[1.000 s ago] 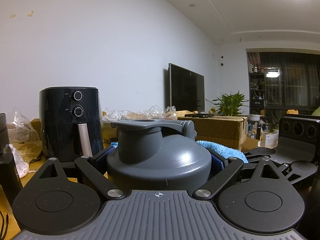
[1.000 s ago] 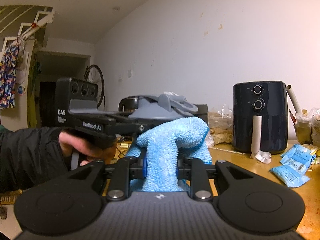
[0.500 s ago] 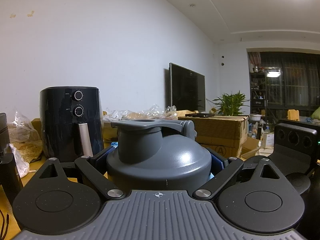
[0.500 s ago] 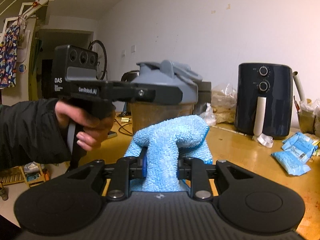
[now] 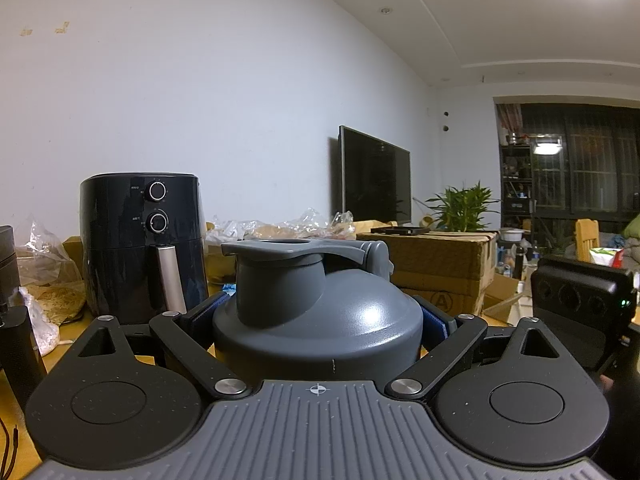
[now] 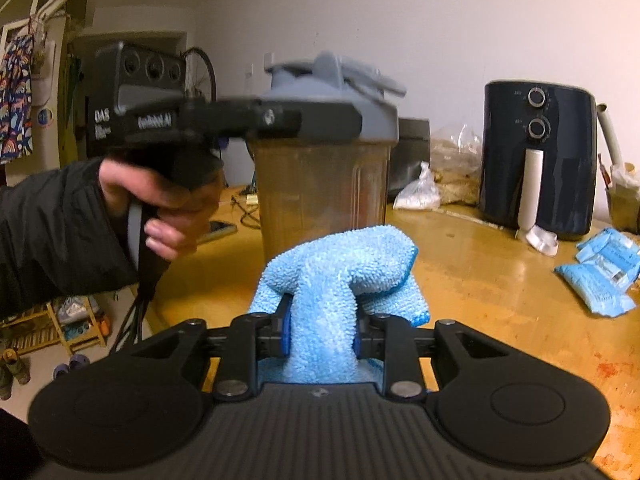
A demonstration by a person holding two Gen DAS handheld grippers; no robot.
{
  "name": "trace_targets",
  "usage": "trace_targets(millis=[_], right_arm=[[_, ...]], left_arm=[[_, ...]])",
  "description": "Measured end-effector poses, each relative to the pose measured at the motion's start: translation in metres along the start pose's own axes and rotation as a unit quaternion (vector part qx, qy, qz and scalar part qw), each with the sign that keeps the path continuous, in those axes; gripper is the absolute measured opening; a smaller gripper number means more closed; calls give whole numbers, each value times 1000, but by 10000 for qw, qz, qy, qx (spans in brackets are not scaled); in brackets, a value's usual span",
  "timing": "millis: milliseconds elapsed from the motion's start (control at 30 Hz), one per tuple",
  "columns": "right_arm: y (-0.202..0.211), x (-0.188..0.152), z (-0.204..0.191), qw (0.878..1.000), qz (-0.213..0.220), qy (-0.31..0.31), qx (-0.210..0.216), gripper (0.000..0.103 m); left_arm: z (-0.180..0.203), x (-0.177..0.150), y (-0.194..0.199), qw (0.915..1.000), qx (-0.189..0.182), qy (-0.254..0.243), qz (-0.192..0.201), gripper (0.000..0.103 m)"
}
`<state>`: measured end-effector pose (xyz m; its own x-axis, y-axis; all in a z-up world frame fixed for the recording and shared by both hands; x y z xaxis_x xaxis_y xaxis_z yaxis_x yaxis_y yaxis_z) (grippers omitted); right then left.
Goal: Clean container
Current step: 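Rub the blue cloth along the bottle's lower side with the right gripper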
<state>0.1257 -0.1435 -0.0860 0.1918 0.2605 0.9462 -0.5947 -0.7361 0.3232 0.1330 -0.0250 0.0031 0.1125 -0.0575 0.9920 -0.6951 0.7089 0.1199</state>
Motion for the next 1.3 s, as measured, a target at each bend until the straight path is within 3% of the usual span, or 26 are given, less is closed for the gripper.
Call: trace_targets(millis=[200,333,500,967,1300], right_arm=[[-7,-7,1,9997,-219,-50,57,23],[-19,-19,1,9982,-582,-37,120,24],[-19,-22,2,9980,-599,-110,173,24],[-18,-18,0,9986,-514,10,123,26],[-4,-3,0,10000,-38,2,34,26]], left_arm=[[-1,1,0,10000,-4,1,-6,95],[0,1,-1,10000,8,-1,-8,95],[0,1,-1,10000,15,0,-8,95],[1,0,-2,10000,35,-3,3,95],[1,2,-1,10000,40,1,16,95]])
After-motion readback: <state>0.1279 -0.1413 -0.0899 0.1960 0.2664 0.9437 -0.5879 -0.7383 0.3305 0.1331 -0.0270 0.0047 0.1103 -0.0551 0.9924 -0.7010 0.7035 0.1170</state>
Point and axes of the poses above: each gripper's, at about its wrist camera, not at the fingertips, and y roughly against the way its jaws point, z to its right, x to its top, the point moved 8 cm from there along -y, roughly the way its jaws point, and after that the axes turned 5 degrees about y, right-handed, at the moved point
